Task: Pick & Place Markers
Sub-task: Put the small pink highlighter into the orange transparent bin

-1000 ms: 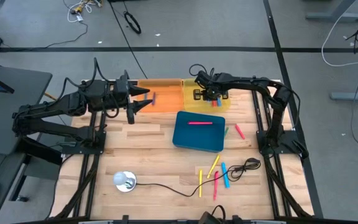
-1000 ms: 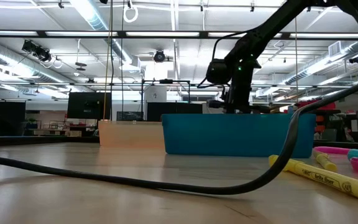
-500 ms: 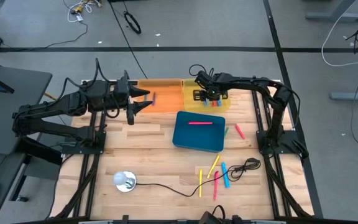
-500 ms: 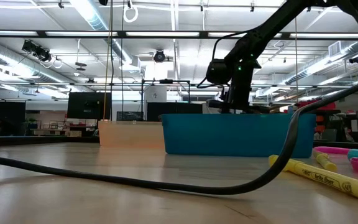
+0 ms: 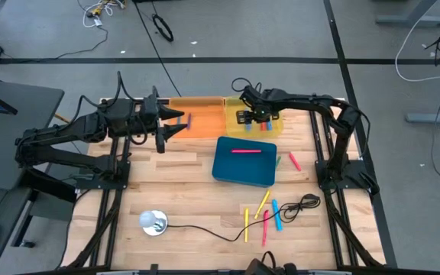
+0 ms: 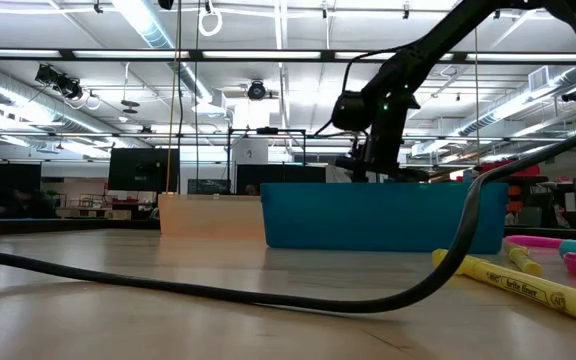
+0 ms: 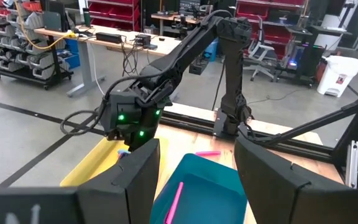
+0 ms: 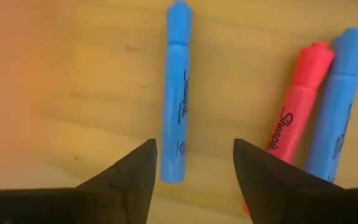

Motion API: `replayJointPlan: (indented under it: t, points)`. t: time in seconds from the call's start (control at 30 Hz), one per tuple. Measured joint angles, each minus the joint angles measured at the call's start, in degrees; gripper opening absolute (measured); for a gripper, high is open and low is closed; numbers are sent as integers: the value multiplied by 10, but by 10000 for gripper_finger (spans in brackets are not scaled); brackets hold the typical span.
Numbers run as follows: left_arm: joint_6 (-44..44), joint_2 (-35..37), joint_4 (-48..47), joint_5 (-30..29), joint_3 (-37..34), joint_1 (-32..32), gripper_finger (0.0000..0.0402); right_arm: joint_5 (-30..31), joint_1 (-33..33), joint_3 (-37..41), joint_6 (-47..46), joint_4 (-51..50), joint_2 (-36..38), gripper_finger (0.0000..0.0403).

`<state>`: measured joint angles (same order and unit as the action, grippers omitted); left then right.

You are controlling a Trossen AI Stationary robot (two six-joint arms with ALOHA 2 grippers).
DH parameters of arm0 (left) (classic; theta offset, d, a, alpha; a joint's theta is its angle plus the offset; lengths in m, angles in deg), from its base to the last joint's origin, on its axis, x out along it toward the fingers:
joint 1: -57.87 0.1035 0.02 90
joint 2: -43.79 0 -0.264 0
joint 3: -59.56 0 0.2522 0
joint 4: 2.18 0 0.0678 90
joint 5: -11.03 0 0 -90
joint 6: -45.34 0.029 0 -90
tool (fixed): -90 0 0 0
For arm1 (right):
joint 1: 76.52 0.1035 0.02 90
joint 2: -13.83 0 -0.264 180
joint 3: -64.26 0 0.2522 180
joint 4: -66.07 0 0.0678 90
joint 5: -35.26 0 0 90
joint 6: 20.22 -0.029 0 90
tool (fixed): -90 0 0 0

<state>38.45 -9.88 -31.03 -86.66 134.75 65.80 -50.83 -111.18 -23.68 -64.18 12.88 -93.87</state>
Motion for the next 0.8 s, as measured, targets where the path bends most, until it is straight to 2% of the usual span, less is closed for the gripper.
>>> replayJointPlan:
  t: [0.33, 0.7, 0.8]
  points:
    - [-15, 0, 0, 0, 0, 0, 213, -2, -19, 0, 24, -31, 83, 205]
    - [-15, 0, 1, 0, 0, 0, 213, -6, -24, -1, 63, -182, 173, 205]
    - [-15, 0, 2, -2, 0, 0, 213, -27, -24, -1, 77, -233, 187, 205]
